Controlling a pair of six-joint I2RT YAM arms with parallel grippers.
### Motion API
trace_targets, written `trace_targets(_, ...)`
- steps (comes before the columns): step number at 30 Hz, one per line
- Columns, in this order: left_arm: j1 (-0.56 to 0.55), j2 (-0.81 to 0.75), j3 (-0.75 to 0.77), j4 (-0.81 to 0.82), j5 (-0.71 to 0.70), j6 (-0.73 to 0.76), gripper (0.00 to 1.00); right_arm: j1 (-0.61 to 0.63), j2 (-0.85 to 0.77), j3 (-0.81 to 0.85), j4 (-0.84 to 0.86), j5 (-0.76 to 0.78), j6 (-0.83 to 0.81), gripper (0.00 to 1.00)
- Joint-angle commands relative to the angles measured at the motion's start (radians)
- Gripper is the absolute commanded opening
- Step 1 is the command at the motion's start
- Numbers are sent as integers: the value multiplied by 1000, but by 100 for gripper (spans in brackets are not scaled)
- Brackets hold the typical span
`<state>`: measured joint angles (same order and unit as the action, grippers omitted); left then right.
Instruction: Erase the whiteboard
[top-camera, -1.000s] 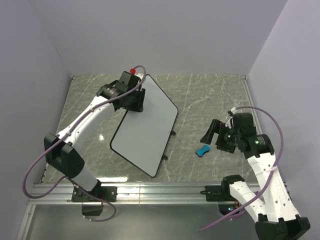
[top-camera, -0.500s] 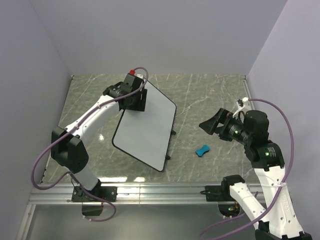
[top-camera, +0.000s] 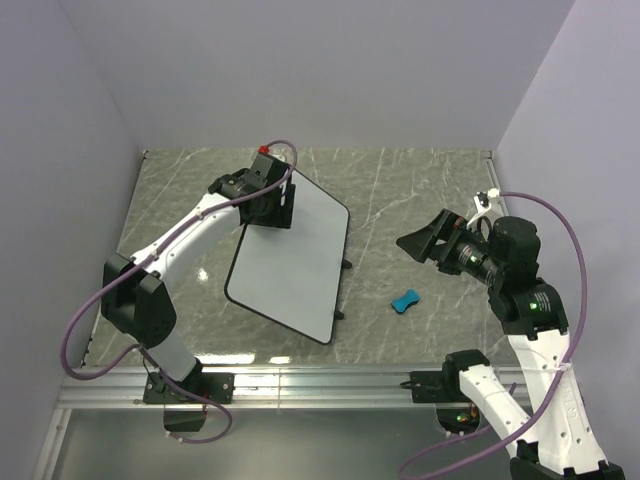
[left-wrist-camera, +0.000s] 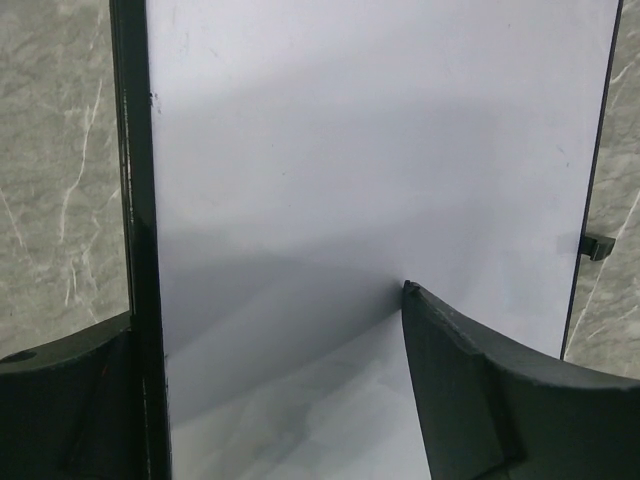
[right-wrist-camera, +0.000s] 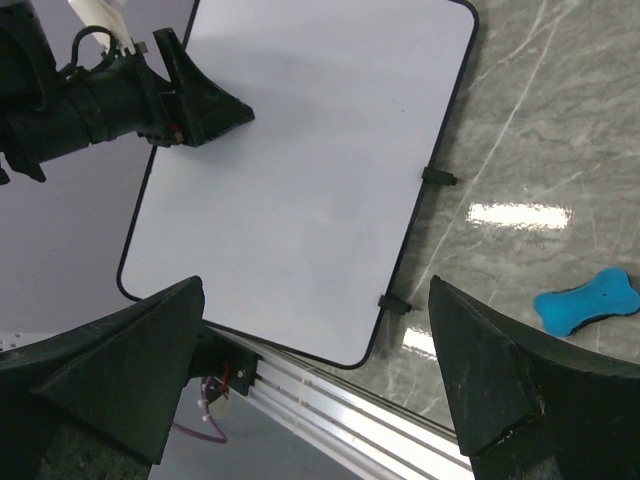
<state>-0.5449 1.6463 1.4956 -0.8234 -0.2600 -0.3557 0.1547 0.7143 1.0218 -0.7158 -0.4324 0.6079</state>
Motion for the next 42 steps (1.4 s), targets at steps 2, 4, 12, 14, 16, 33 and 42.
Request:
trace_targets(2,-32,14,-37,-183,-128,58,80,3,-4,-2,78,-16,15,100)
trace_targets(4,-32,3,-28,-187,-159,49,86,3,-3,-6,79,-16,12,100)
trace_targets(12,-32,-51,6,-210,-315,-2,100,3,-10,-23,95,-25,3,100)
trace_targets(14,-32,-69,23,-215,-335,-12,99,3,-18,-29,111,-29,6,100)
trace_targets(16,-32,-78,34,-217,-338,-17,99,3,-21,-34,119,-31,4,100)
trace_targets(33,-63,-278,84,-100,-322,-51,99,5,-36,-17,127,-61,-11,100)
trace_targets(42,-63,-523,-17,178,-196,-86,99,11,-65,21,171,-117,-2,100)
